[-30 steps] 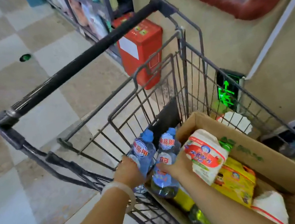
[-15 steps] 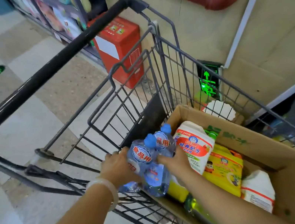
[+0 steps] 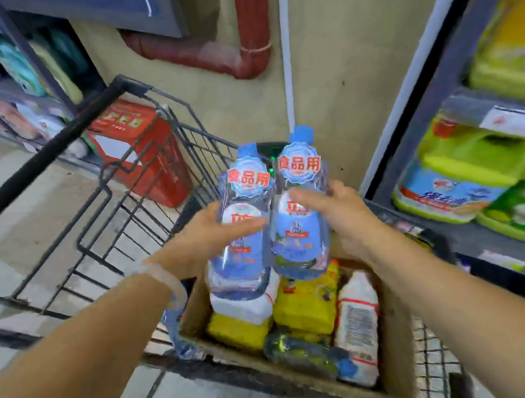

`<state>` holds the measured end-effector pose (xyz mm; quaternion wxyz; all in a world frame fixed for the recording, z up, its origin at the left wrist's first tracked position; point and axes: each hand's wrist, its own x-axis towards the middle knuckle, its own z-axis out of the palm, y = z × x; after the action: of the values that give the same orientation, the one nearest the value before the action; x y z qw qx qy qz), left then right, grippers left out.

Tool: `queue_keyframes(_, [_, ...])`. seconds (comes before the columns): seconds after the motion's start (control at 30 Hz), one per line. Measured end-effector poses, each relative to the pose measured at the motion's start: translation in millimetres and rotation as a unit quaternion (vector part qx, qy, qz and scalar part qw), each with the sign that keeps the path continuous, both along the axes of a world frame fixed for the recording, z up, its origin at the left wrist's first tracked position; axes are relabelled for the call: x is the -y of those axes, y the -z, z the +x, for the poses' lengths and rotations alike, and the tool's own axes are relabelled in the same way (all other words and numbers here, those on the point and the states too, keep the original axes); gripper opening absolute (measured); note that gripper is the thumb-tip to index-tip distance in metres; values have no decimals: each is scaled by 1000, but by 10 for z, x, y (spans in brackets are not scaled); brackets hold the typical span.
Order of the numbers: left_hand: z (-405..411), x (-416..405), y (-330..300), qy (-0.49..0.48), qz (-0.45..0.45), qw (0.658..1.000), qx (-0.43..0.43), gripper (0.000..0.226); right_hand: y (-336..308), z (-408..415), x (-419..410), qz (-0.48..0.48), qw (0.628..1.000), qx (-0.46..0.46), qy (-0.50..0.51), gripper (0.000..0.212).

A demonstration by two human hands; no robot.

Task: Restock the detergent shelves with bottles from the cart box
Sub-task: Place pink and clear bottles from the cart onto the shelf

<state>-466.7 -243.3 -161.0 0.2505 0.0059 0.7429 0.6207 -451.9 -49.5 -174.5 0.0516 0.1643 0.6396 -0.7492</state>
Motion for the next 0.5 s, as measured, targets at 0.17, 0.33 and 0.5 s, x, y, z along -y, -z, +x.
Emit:
queue_keyframes(0.17, [568, -951, -565, 100, 37, 994, -20, 21, -535, 926, -958, -29, 996, -34, 75, 33])
queue_keyframes(0.33, [1502, -2026, -974, 181, 88, 979, -14, 23, -987, 2227, -1950, 2, 986, -70, 151, 20])
queue_keyframes(0.5, [2547, -3180, -1265, 274, 110, 955, -43, 10, -1391, 3671, -2839, 42, 961, -87, 259, 37])
